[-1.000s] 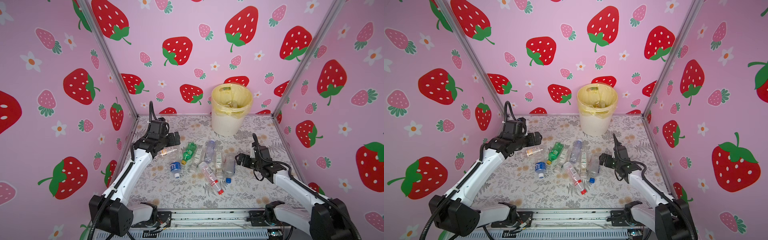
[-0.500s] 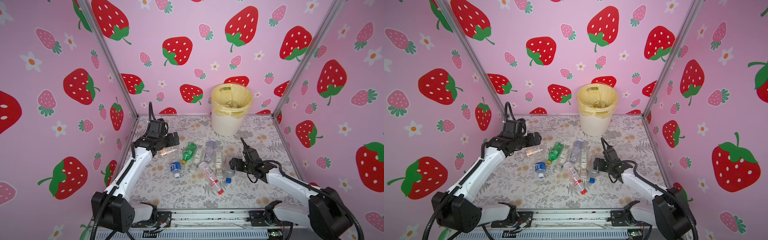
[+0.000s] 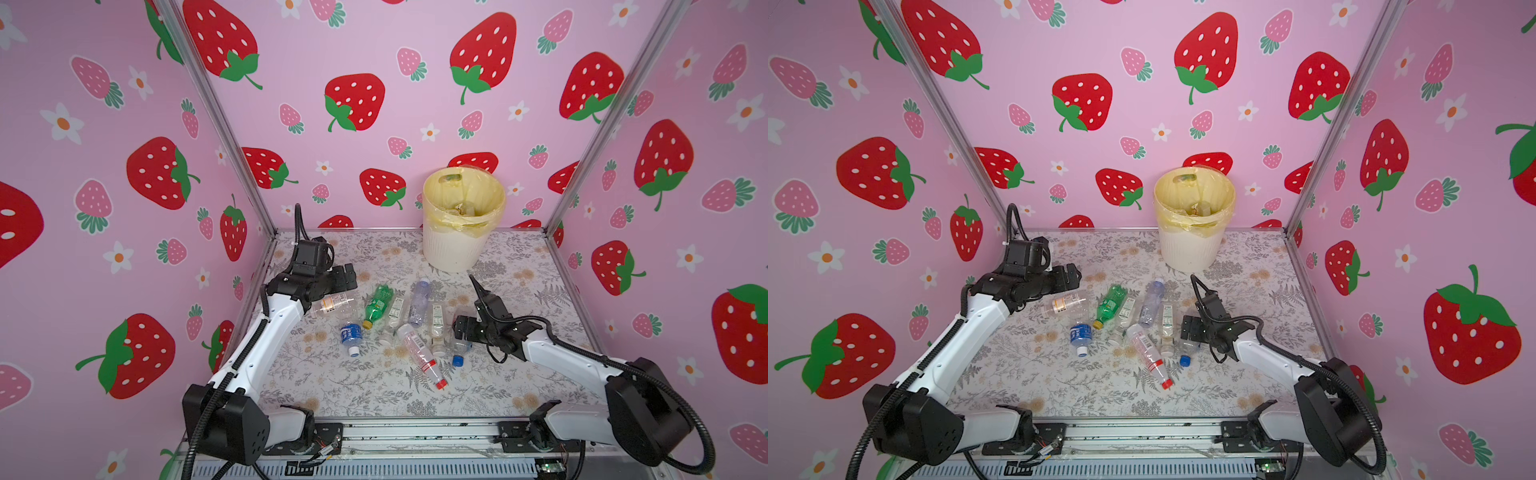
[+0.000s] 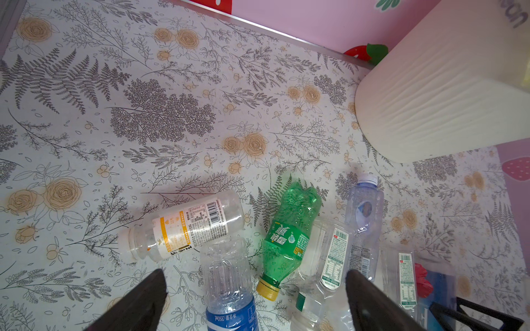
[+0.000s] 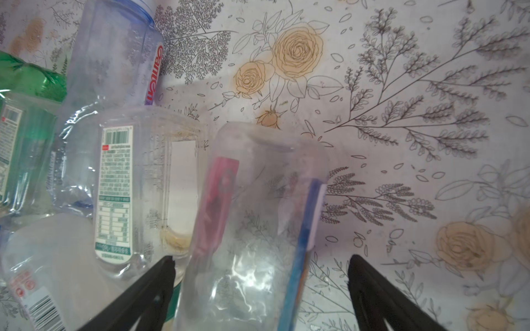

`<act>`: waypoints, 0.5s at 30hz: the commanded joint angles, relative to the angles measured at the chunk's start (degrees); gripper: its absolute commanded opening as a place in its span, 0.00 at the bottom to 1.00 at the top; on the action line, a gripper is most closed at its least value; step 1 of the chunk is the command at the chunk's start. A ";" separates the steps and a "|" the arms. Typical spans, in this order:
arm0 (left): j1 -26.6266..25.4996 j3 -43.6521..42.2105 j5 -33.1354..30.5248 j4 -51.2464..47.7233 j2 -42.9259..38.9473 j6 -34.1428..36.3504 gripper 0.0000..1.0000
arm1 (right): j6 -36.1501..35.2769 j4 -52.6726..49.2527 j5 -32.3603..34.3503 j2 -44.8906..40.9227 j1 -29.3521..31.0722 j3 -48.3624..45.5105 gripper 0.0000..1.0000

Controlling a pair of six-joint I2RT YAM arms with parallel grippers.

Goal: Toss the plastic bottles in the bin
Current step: 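Lower the right gripper onto the pink-labelled clear bottle while the left hovers over the pile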

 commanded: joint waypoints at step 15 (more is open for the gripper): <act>0.47 1.36 1.11 -1.00 -1.04 -0.58 0.99 | 2.10 3.04 0.60 2.90 0.53 -0.11 0.87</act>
